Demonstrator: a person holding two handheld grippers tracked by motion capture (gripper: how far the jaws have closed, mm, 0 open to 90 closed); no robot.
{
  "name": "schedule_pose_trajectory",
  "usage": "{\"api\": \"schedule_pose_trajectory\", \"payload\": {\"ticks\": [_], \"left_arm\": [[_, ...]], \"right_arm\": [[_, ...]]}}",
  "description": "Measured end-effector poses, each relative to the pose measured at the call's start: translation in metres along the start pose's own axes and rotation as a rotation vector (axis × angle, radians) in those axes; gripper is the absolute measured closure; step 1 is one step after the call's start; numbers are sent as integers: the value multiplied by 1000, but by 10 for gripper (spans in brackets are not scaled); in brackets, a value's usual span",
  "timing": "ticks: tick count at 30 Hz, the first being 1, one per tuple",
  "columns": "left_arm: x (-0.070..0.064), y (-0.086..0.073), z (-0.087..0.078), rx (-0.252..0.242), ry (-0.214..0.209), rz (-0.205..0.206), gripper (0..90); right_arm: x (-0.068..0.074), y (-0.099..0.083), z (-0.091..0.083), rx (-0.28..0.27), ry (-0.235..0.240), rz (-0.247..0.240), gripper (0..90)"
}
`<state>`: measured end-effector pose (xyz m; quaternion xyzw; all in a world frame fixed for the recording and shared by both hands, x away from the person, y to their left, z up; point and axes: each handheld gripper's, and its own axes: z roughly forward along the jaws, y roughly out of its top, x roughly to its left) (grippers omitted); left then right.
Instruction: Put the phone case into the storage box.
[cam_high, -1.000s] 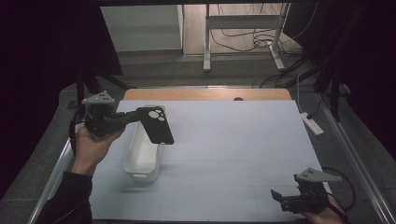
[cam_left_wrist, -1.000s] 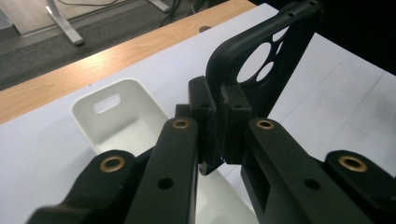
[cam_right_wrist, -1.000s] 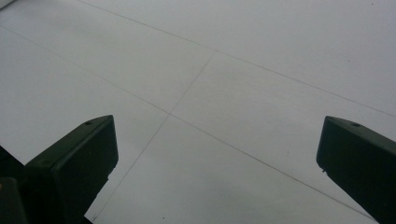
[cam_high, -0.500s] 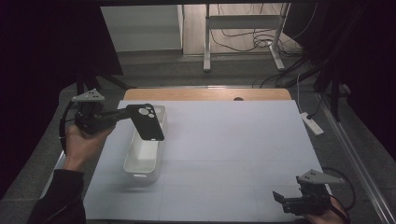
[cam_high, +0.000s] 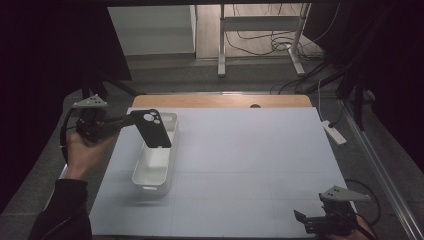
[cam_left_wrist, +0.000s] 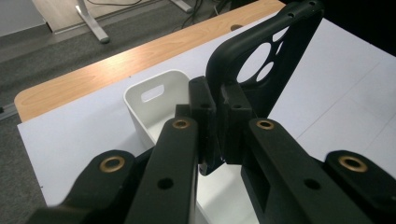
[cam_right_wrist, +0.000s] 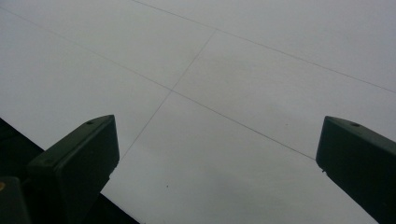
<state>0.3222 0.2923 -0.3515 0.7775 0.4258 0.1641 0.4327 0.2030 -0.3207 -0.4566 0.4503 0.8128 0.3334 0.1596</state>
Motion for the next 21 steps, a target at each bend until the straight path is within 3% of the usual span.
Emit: {"api": "schedule_pose_trajectory", "payload": {"ticks": [11,21], "left_arm": [[6,1,10,25,24,11,856],[15,-3,20,28,32,-8,856]], "right_arm": [[-1,0,1,6,7,6,1],[-1,0,1,6,12,11,3]]}}
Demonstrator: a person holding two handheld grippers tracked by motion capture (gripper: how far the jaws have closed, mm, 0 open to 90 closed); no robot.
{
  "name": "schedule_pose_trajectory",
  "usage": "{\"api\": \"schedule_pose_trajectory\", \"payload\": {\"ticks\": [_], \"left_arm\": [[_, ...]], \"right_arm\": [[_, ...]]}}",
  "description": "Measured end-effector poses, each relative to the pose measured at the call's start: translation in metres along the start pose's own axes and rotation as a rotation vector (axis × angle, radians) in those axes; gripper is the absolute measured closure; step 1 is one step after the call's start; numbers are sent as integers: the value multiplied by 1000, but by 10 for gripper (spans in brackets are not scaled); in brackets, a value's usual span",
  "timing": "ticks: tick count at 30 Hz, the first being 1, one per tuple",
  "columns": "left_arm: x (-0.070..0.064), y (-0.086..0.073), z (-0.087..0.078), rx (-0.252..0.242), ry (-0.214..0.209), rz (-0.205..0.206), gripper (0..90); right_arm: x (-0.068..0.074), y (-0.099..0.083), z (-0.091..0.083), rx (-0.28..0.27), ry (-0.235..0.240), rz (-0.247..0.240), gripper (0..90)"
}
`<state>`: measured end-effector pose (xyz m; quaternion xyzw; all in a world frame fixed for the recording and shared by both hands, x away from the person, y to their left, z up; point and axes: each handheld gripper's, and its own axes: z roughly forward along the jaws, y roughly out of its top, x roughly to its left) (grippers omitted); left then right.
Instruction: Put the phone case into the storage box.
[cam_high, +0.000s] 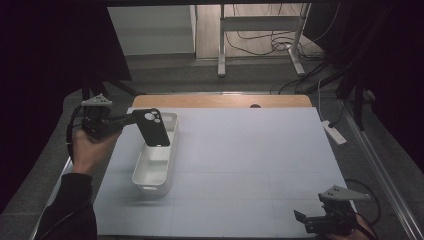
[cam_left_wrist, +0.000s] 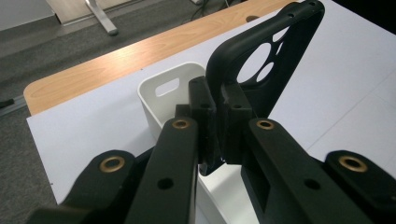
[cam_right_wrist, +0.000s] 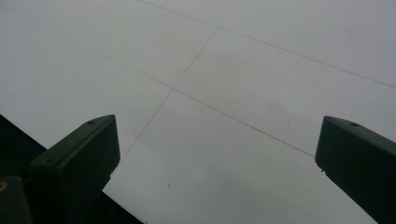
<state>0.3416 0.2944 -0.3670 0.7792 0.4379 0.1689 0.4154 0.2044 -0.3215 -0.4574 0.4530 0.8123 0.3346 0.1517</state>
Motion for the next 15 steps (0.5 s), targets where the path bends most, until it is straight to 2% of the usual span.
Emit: {"api": "schedule_pose_trajectory", "payload": {"ticks": [15], "left_arm": [[10,0,17,-2,12,-14,856]], "right_arm": [[0,0,0,3,2,-6,3]]}}
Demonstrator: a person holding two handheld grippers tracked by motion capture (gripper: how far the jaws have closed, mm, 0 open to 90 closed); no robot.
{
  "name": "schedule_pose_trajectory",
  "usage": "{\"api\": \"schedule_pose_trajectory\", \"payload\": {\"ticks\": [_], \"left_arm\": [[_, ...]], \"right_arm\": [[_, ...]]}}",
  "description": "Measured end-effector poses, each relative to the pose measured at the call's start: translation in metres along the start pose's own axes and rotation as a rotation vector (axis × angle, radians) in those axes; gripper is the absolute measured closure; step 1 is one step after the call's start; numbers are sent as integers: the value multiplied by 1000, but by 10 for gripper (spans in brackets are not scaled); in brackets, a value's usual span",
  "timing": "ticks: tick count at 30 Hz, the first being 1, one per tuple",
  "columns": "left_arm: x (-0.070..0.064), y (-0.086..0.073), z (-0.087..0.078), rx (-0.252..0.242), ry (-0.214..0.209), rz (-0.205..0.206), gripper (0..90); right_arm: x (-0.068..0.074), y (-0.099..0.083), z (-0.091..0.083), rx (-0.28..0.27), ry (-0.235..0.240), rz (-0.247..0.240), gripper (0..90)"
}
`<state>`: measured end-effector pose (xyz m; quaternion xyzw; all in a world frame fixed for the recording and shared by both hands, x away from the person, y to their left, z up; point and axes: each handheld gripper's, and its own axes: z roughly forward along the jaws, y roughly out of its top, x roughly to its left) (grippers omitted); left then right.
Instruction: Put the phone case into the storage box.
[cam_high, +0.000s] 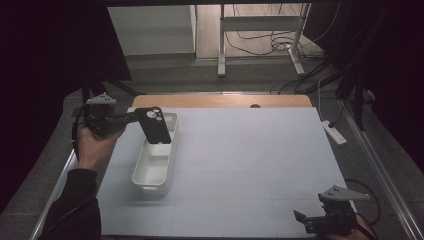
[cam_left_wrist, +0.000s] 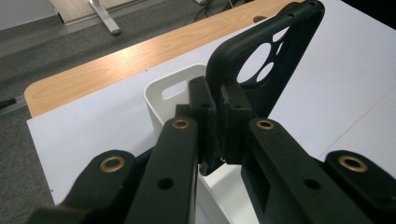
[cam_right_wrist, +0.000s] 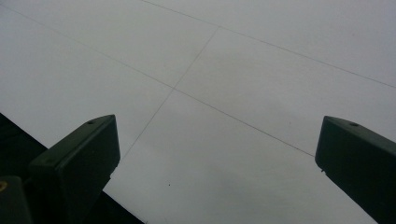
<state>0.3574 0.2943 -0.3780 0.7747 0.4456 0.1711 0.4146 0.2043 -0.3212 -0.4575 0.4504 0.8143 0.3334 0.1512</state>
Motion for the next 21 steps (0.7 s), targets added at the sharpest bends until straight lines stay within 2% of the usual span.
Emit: {"api": "schedule_pose_trajectory", "payload": {"ticks": [11,21], "left_arm": [[9,-3,14,0,16,-19,856],[12,1,29,5,25,-18,856]], "right_arm": [[0,0,0,1,4,-1,3],[0,0,1,4,7,-1,3]]}}
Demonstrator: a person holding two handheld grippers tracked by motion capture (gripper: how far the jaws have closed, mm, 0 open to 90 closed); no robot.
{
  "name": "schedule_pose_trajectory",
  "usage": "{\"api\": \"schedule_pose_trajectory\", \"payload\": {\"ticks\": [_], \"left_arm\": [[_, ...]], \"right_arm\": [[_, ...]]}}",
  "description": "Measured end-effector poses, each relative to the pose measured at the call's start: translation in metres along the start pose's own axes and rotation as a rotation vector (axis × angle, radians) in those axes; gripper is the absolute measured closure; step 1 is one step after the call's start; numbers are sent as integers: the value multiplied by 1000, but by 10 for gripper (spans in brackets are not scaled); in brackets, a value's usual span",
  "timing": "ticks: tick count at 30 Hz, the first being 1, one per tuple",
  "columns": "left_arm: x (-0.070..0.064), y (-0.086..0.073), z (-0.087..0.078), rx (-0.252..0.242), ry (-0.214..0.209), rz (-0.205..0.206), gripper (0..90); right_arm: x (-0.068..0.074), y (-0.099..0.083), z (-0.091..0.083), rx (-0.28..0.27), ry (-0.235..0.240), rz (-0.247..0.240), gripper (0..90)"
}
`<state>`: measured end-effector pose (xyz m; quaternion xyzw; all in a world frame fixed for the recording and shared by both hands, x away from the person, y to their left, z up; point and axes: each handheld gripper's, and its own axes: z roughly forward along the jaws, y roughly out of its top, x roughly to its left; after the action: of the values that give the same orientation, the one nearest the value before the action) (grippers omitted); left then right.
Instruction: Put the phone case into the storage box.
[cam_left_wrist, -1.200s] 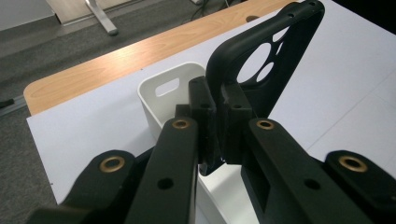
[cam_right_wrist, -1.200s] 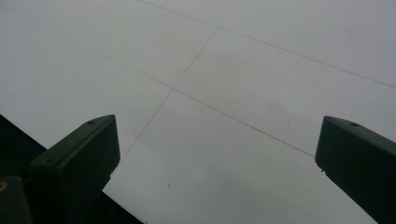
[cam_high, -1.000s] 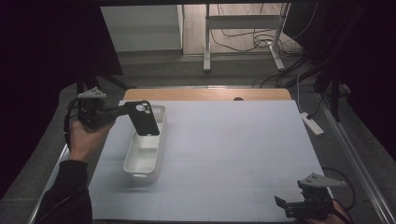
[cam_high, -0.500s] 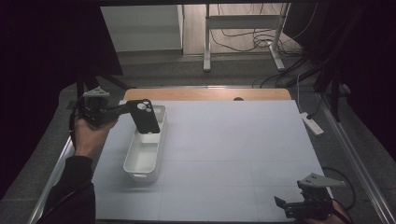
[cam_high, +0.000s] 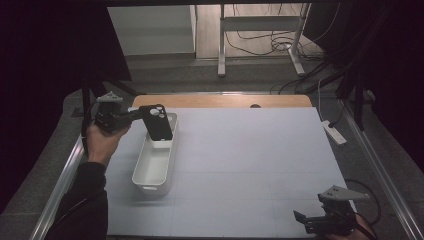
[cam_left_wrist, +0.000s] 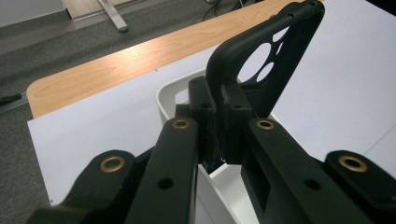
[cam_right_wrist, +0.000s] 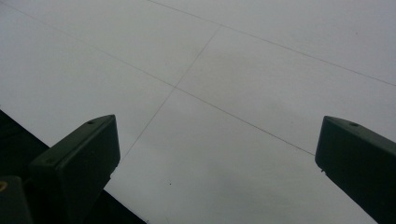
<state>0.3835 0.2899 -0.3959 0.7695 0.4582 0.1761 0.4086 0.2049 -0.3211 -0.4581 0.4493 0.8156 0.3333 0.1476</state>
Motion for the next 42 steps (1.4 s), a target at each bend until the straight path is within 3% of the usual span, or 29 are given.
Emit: {"api": "schedule_pose_trajectory", "payload": {"ticks": [25,42], "left_arm": [[11,2,38,5,37,-14,855],[15,4,54,-5,63,-21,855]], "right_arm": [[1,0,0,8,4,-8,5],[1,0,0,8,3,-13,8]]}}
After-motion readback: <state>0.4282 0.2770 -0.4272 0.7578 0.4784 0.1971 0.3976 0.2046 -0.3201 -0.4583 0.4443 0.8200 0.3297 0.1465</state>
